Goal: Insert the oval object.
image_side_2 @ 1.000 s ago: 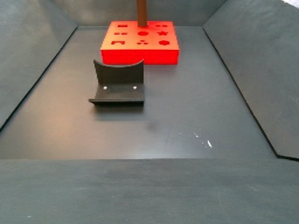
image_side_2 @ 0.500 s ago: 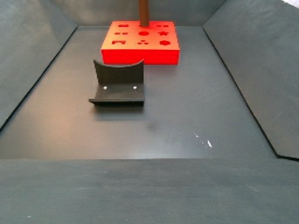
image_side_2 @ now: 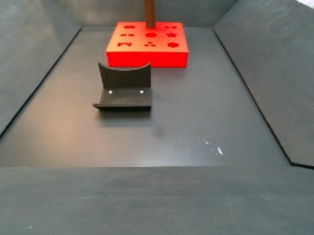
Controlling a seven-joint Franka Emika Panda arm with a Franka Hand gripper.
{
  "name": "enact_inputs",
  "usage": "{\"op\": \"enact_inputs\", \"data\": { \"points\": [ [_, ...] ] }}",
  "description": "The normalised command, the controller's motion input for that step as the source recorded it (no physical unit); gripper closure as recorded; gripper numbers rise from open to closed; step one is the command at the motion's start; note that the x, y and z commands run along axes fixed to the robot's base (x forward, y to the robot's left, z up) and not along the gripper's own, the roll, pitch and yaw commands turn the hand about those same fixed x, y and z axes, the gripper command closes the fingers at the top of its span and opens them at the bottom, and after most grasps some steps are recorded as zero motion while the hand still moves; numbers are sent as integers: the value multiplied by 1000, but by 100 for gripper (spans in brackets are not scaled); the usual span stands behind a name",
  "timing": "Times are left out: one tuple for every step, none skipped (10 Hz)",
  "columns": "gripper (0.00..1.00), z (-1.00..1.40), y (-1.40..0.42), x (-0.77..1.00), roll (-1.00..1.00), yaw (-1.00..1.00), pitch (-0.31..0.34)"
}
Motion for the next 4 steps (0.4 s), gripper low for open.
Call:
{"op": "enact_inputs", "data": {
  "points": [
    [100,-520,0,140,0,0,-14],
    [100,-491,0,146,0,0,-3],
    [100,-257,0,3,0,0,0],
    [100,0,0,0,0,0,0]
  ]
}}
